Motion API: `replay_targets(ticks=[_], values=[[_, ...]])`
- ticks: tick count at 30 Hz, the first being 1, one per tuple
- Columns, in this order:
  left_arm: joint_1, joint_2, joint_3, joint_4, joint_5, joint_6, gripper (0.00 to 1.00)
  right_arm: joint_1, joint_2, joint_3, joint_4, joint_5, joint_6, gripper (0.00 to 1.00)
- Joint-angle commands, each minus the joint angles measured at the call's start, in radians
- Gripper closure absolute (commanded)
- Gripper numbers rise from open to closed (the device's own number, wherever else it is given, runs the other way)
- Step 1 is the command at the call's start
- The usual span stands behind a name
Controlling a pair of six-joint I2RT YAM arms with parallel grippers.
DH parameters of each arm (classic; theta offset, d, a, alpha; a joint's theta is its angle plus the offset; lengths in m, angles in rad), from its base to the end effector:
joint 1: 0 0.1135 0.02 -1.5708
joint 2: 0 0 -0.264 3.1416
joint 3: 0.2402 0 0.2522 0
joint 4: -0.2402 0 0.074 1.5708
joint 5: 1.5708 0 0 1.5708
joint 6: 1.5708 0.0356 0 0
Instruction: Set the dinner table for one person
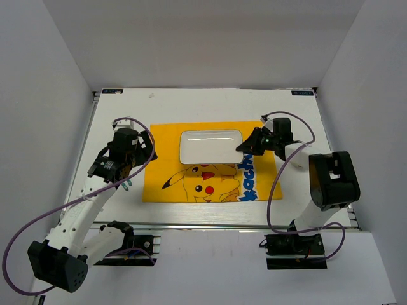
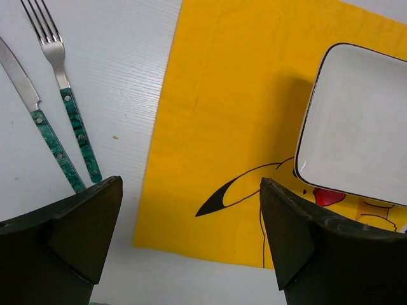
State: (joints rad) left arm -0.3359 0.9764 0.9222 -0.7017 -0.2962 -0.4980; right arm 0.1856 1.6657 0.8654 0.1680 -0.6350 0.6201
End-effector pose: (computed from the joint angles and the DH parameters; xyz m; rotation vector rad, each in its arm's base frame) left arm 0.1910 -0.0557 0.3047 -0.3314 2.2638 -0.0876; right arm 0.3317 0.0838 0.1817 0.1197 2.2931 1.1349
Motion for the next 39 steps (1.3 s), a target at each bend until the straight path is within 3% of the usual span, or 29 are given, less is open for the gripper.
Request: replay_targets(ticks=[1, 32, 34, 35, 37, 39], values=[[0.005, -0.005, -0.013, 0.018, 0.015, 0.010, 0.02, 0.008, -0.001, 0.009, 0.176, -0.147, 0.063, 1.00], [0.005, -0.005, -0.014, 0.022, 0.032, 0.018, 0.02, 0.025, 0.135, -0.034, 0.252, -0.126, 0.072, 1.00], [0.005, -0.005, -0.014, 0.022, 0.032, 0.016, 0.02, 0.025, 0.134, -0.034, 0.251, -0.124, 0.073, 0.92], [0.005, -0.005, -0.014, 0.024, 0.032, 0.018, 0.02, 0.023, 0.134, -0.037, 0.248, -0.124, 0.072, 0.78], [0.005, -0.004, -0.014, 0.022, 0.034, 0.018, 0.02, 0.022, 0.129, -0.043, 0.243, -0.118, 0.072, 0.65], [0.005, -0.004, -0.014, 0.022, 0.034, 0.018, 0.02, 0.022, 0.121, -0.048, 0.240, -0.112, 0.066, 0.59]])
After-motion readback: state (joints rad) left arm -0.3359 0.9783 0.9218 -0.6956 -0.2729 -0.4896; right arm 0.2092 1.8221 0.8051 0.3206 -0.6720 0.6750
